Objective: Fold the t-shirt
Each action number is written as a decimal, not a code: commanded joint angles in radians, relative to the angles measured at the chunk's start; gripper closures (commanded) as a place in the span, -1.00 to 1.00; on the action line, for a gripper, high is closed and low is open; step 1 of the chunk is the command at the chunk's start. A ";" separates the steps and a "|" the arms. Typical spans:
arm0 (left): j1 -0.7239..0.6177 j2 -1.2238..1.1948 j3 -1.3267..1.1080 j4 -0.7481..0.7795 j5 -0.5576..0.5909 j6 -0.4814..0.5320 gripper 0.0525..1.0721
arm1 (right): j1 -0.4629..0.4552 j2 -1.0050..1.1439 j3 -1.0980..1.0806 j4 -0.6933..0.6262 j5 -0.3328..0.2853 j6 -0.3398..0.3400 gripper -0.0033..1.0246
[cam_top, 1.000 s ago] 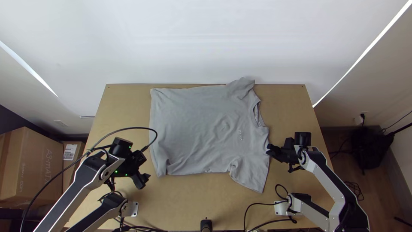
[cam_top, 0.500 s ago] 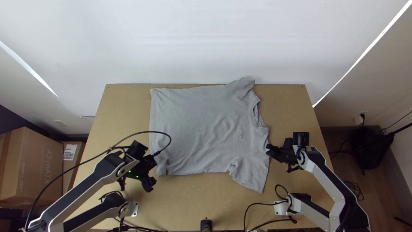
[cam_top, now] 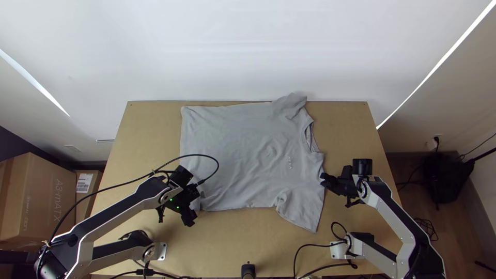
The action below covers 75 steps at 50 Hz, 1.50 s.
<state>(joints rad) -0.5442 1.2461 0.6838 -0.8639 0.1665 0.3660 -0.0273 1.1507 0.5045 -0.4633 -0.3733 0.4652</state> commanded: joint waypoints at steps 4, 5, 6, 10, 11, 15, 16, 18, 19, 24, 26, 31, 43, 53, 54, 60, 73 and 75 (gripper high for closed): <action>-0.016 0.016 0.022 0.020 0.019 -0.024 -0.28 | 0.000 0.007 -0.011 0.006 0.011 0.023 0.94; -0.016 0.016 0.022 0.026 0.018 -0.027 -0.20 | 0.000 0.007 -0.011 0.006 0.011 0.023 0.94; -0.016 0.016 0.022 0.028 0.019 -0.029 -0.13 | 0.000 0.007 -0.011 0.006 0.011 0.023 0.94; -0.016 0.015 0.020 0.039 0.022 -0.029 0.18 | 0.000 0.011 -0.012 0.006 0.011 0.023 0.94; -0.016 0.015 0.020 0.045 0.024 -0.029 0.26 | 0.001 0.011 -0.012 0.006 0.011 0.023 0.94; -0.016 0.016 0.017 0.059 0.025 -0.030 0.53 | 0.001 0.011 -0.012 0.006 0.011 0.023 0.94; -0.016 0.016 0.016 0.060 0.025 -0.029 0.61 | 0.001 0.011 -0.012 0.006 0.011 0.023 0.94; -0.016 0.016 0.013 0.062 0.028 -0.024 0.78 | 0.001 0.011 -0.011 0.006 0.011 0.023 0.94; -0.016 0.016 0.011 0.063 0.028 -0.019 0.87 | 0.000 0.011 -0.011 0.006 0.011 0.023 0.94; 0.004 0.012 0.010 0.060 0.028 -0.006 0.95 | -0.005 0.000 -0.007 0.006 0.013 0.021 0.94; 0.030 0.007 0.013 0.049 0.028 0.008 0.95 | -0.005 -0.013 -0.007 0.006 0.013 0.020 0.94; 0.112 -0.028 0.028 0.020 0.028 0.048 0.95 | -0.023 -0.036 -0.003 0.006 0.016 0.009 0.94; 0.331 -0.105 0.066 -0.057 0.039 0.169 0.95 | -0.063 -0.095 0.006 0.005 0.017 -0.057 0.94; 0.471 -0.139 0.082 -0.092 0.071 0.232 0.95 | -0.092 -0.100 0.016 0.002 0.066 -0.129 0.94; 0.477 -0.140 0.083 -0.093 0.071 0.234 0.95 | -0.099 -0.100 0.019 0.000 0.068 -0.129 0.94; 0.513 -0.151 0.099 -0.093 0.076 0.240 0.95 | -0.106 -0.094 0.034 0.000 0.108 -0.138 0.94; 0.461 -0.166 0.221 -0.020 0.130 0.014 0.95 | -0.033 -0.160 0.164 -0.086 0.108 -0.097 0.94; 0.454 -0.168 0.247 0.016 0.128 -0.029 0.95 | -0.006 -0.187 0.203 -0.092 0.109 -0.096 0.94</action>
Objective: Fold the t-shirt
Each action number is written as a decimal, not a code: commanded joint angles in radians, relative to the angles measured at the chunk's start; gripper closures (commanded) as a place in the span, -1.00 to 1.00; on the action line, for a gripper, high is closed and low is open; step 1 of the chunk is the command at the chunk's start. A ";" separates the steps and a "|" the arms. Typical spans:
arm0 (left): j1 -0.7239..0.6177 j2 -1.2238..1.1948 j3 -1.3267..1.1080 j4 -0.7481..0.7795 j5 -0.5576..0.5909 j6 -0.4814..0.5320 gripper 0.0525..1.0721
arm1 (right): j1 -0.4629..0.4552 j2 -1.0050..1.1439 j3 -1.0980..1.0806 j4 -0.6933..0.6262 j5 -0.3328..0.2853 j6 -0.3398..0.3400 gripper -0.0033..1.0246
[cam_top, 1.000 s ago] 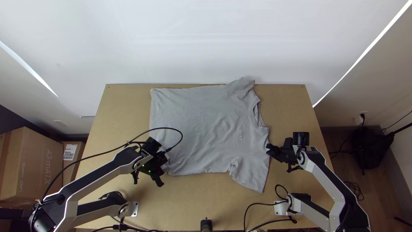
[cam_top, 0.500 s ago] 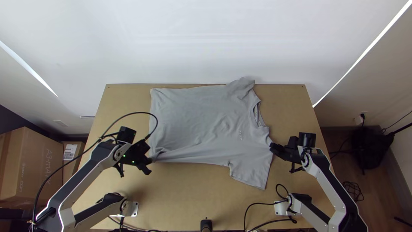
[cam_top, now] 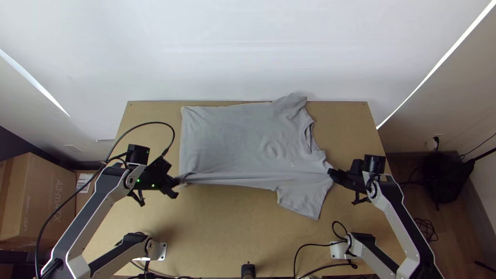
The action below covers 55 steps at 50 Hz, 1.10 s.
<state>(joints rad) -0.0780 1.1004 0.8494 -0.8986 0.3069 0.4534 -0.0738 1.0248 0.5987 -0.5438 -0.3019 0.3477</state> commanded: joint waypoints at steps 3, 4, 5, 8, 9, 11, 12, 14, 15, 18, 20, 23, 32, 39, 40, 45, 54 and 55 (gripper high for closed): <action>-0.012 -0.019 0.128 0.133 -0.034 -0.206 0.95 | 0.077 -0.081 0.181 -0.013 0.040 0.020 0.94; -0.012 -0.016 0.149 0.152 -0.042 -0.234 0.95 | 0.088 -0.081 0.207 -0.016 0.043 0.020 0.94; -0.012 -0.013 0.171 0.161 -0.052 -0.251 0.95 | 0.097 -0.080 0.237 -0.022 0.049 0.020 0.94; -0.009 0.003 0.235 0.191 -0.097 -0.298 0.95 | 0.101 -0.074 0.326 -0.024 0.053 0.017 0.94; -0.009 0.004 0.258 0.194 -0.109 -0.305 0.95 | 0.101 -0.069 0.357 -0.024 0.055 0.016 0.94; -0.005 0.007 0.298 0.216 -0.137 -0.321 0.95 | 0.101 -0.057 0.418 -0.022 0.061 0.008 0.94; -0.003 0.007 0.313 0.233 -0.155 -0.329 0.95 | 0.100 -0.046 0.451 -0.022 0.063 0.004 0.94; 0.003 0.006 0.344 0.259 -0.189 -0.335 0.95 | 0.097 -0.022 0.521 -0.024 0.064 -0.010 0.94; 0.007 0.007 0.364 0.262 -0.195 -0.340 0.95 | 0.094 -0.009 0.552 -0.022 0.064 -0.018 0.94; 0.035 0.016 0.432 0.273 -0.209 -0.358 0.95 | 0.083 0.029 0.641 -0.022 0.069 -0.044 0.94; 0.050 0.023 0.470 0.274 -0.209 -0.358 0.95 | 0.078 0.052 0.691 -0.019 0.070 -0.058 0.94; 0.075 0.036 0.539 0.276 -0.212 -0.363 0.95 | 0.072 0.086 0.765 -0.010 0.075 -0.073 0.94; 0.139 0.079 0.735 0.310 -0.232 -0.384 0.95 | 0.063 0.182 1.007 0.033 0.093 -0.090 0.94; 0.158 0.099 0.904 0.326 -0.252 -0.392 0.95 | 0.065 0.251 1.201 0.054 0.129 -0.096 0.94; 0.161 0.101 0.929 0.328 -0.255 -0.390 0.95 | 0.065 0.258 1.227 0.059 0.135 -0.096 0.94; 0.178 0.108 1.039 0.328 -0.259 -0.389 0.95 | 0.069 0.276 1.352 0.059 0.155 -0.093 0.94; 0.190 0.073 1.188 0.325 -0.269 -0.389 0.95 | 0.078 0.212 1.491 0.068 0.158 -0.062 0.94; 0.190 0.065 1.197 0.323 -0.270 -0.389 0.95 | 0.080 0.196 1.494 0.076 0.158 -0.056 0.94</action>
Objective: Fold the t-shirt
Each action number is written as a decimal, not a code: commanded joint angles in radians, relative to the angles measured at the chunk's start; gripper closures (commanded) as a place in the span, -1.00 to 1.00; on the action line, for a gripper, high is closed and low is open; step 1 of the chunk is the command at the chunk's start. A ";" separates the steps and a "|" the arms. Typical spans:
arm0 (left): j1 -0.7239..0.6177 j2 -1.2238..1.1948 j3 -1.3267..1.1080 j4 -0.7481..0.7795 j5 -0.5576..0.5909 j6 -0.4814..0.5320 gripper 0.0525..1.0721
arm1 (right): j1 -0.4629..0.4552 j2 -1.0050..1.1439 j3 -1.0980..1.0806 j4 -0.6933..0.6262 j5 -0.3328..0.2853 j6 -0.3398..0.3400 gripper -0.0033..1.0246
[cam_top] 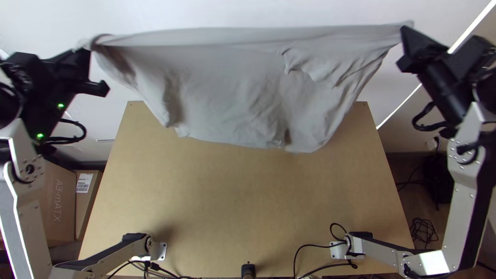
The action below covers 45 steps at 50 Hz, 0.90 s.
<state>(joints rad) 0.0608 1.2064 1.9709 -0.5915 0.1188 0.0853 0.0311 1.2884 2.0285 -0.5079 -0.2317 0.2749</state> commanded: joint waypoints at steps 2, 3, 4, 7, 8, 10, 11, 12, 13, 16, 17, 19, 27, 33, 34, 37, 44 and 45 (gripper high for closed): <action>0.060 -0.061 0.092 0.025 -0.082 -0.021 0.95 | -0.017 -0.101 0.065 0.052 0.088 0.021 0.94; 0.066 -0.070 0.102 0.029 -0.082 -0.022 0.95 | -0.010 -0.115 0.065 0.055 0.088 0.021 0.94; 0.068 -0.077 0.111 0.029 -0.082 -0.024 0.95 | -0.007 -0.132 0.065 0.060 0.088 0.021 0.94; 0.071 -0.110 0.125 0.032 -0.082 -0.024 0.95 | 0.003 -0.176 0.064 0.062 0.088 0.035 0.94; 0.074 -0.119 0.128 0.032 -0.082 -0.024 0.95 | 0.006 -0.190 0.062 0.062 0.088 0.037 0.94; 0.079 -0.148 0.128 0.033 -0.082 -0.024 0.95 | 0.018 -0.227 0.052 0.062 0.088 0.038 0.94; 0.083 -0.162 0.129 0.036 -0.082 -0.024 0.95 | 0.024 -0.242 0.047 0.062 0.088 0.038 0.94; 0.089 -0.177 0.129 0.039 -0.082 -0.024 0.95 | 0.030 -0.261 0.042 0.062 0.088 0.038 0.94; 0.091 -0.189 0.129 0.041 -0.082 -0.024 0.95 | 0.035 -0.276 0.039 0.060 0.088 0.038 0.94; 0.096 -0.231 0.129 0.044 -0.082 -0.021 0.95 | 0.050 -0.320 0.035 0.049 0.088 0.040 0.94; 0.096 -0.245 0.129 0.044 -0.082 -0.021 0.95 | 0.052 -0.336 0.035 0.048 0.088 0.044 0.94; 0.096 -0.268 0.126 0.038 -0.082 -0.019 0.95 | 0.053 -0.359 0.036 0.040 0.086 0.056 0.94; 0.103 -0.343 0.068 0.012 -0.082 -0.021 0.95 | 0.053 -0.409 0.033 -0.026 0.077 0.078 0.94; 0.093 -0.390 -0.018 -0.014 -0.080 -0.029 0.95 | 0.053 -0.420 -0.010 -0.067 0.077 0.109 0.94; 0.089 -0.401 -0.035 -0.016 -0.080 -0.030 0.96 | 0.053 -0.423 -0.022 -0.069 0.077 0.115 0.94; 0.083 -0.438 -0.098 -0.024 -0.076 -0.030 0.95 | 0.053 -0.446 -0.085 -0.069 0.077 0.129 0.94; 0.014 -0.544 -0.311 -0.111 -0.070 -0.044 0.96 | 0.053 -0.528 -0.309 -0.070 0.065 0.172 0.95; -0.004 -0.564 -0.349 -0.128 -0.070 -0.044 0.95 | 0.055 -0.543 -0.352 -0.069 0.060 0.176 0.95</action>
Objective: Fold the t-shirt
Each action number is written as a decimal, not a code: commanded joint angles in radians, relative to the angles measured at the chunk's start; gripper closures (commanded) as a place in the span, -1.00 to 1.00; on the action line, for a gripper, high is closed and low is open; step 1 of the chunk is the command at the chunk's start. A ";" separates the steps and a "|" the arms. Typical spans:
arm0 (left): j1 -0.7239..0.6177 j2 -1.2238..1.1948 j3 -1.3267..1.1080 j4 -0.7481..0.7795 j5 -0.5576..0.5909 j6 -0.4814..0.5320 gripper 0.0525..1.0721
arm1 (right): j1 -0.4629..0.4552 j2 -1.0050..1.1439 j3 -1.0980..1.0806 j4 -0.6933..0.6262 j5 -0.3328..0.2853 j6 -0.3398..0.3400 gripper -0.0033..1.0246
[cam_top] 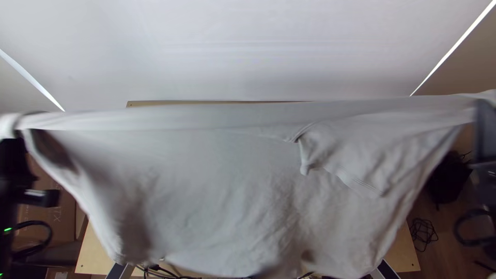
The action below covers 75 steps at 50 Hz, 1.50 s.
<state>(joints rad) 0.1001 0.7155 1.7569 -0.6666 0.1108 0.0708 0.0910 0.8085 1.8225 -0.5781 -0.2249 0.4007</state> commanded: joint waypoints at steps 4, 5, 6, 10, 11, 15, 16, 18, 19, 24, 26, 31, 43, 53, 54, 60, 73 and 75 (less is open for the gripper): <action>-0.105 -0.149 -0.300 -0.077 -0.062 -0.031 0.95 | -0.004 -0.124 -0.333 -0.002 0.045 0.056 0.95; -0.112 -0.166 -0.339 -0.096 -0.059 -0.032 0.95 | 0.003 -0.138 -0.379 -0.003 0.041 0.056 0.95; -0.126 -0.177 -0.376 -0.113 -0.059 -0.032 0.95 | 0.010 -0.157 -0.433 -0.003 0.041 0.056 0.95; -0.146 -0.226 -0.553 -0.137 -0.059 -0.026 0.95 | 0.029 -0.213 -0.620 -0.006 0.039 0.056 0.95; -0.151 -0.238 -0.603 -0.136 -0.059 -0.019 0.95 | 0.036 -0.226 -0.664 -0.005 0.041 0.055 0.95; -0.155 -0.281 -0.783 -0.105 -0.057 0.014 0.95 | 0.049 -0.253 -0.818 0.003 0.041 0.053 0.95; -0.157 -0.287 -0.821 -0.082 -0.057 0.020 0.95 | 0.049 -0.255 -0.845 0.006 0.041 0.052 0.95; -0.155 -0.291 -0.881 -0.037 -0.057 0.021 0.95 | 0.050 -0.256 -0.901 0.020 0.041 0.047 0.95; -0.155 -0.286 -0.901 -0.028 -0.057 0.023 0.95 | 0.050 -0.256 -0.922 0.029 0.041 0.047 0.95; -0.146 -0.211 -0.984 0.078 -0.056 0.024 0.95 | 0.052 -0.239 -1.023 0.096 0.042 0.036 0.95; -0.146 -0.163 -1.001 0.117 -0.051 0.026 0.95 | 0.052 -0.224 -1.059 0.136 0.042 0.032 0.95; -0.128 -0.027 -1.014 0.231 -0.026 0.023 0.95 | 0.036 -0.147 -1.106 0.224 0.044 0.020 0.95; -0.046 0.332 -0.907 0.375 0.026 0.012 0.95 | -0.004 0.155 -1.085 0.371 0.042 0.021 0.95; -0.011 0.591 -0.774 0.433 0.056 -0.002 0.95 | -0.008 0.416 -0.967 0.442 0.042 0.020 0.95; -0.008 0.615 -0.758 0.435 0.058 -0.002 0.95 | -0.008 0.448 -0.947 0.446 0.042 0.020 0.95; -0.008 0.746 -0.668 0.452 0.063 -0.003 0.95 | -0.020 0.589 -0.862 0.465 0.042 0.012 0.95; 0.001 1.024 -0.430 0.452 0.063 -0.014 0.95 | -0.046 0.842 -0.670 0.474 0.042 0.007 0.95; 0.004 1.065 -0.387 0.444 0.063 -0.016 0.95 | -0.048 0.882 -0.637 0.474 0.042 0.006 0.95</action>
<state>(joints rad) 0.0620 1.6936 1.2633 -0.2344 0.1993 0.0780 0.0826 1.6085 1.1065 -0.1196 -0.2173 0.4149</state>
